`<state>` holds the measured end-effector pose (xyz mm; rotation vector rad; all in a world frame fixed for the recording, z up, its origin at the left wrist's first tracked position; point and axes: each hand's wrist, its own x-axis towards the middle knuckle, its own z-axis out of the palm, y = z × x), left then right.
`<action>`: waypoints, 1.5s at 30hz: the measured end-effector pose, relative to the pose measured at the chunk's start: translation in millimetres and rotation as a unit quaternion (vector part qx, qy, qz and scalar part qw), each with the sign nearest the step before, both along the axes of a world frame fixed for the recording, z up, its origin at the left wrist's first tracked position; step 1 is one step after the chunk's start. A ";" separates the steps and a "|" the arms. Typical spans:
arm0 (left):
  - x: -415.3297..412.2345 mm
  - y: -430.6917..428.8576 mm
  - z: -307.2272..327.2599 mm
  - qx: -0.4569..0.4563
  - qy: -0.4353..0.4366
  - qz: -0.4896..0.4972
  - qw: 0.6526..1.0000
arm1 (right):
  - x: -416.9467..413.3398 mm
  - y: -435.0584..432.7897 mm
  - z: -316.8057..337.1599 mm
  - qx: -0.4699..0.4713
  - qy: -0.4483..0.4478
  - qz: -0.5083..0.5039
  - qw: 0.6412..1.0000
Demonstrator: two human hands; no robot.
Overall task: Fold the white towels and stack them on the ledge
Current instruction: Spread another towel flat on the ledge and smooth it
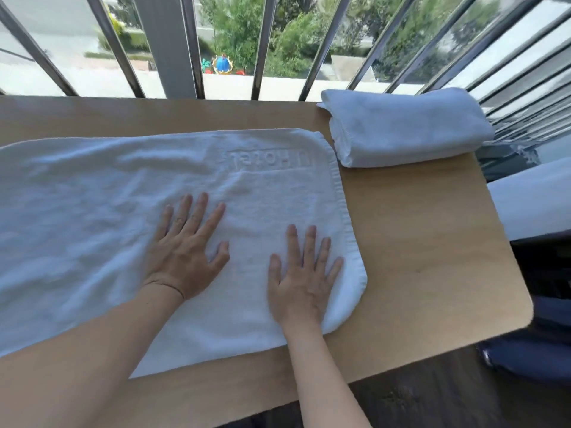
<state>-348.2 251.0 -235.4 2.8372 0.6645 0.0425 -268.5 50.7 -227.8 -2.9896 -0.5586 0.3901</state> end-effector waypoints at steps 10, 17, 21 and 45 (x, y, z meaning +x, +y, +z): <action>-1.4 0.7 2.1 -0.016 0.002 0.001 1.000 | 4.2 -14.1 6.7 0.015 -0.020 -0.123 0.992; -1.6 1.3 -0.9 -0.017 -0.002 0.002 1.000 | -4.9 -44.6 18.0 -0.022 -0.101 -0.158 0.982; -1.1 2.1 -1.6 -0.020 -0.008 0.004 1.000 | -9.3 -37.9 26.6 0.107 -0.134 -0.138 0.976; -1.8 -1.1 12.7 -0.038 0.031 0.000 0.999 | 49.7 -40.7 8.0 -0.022 -0.018 -0.066 0.997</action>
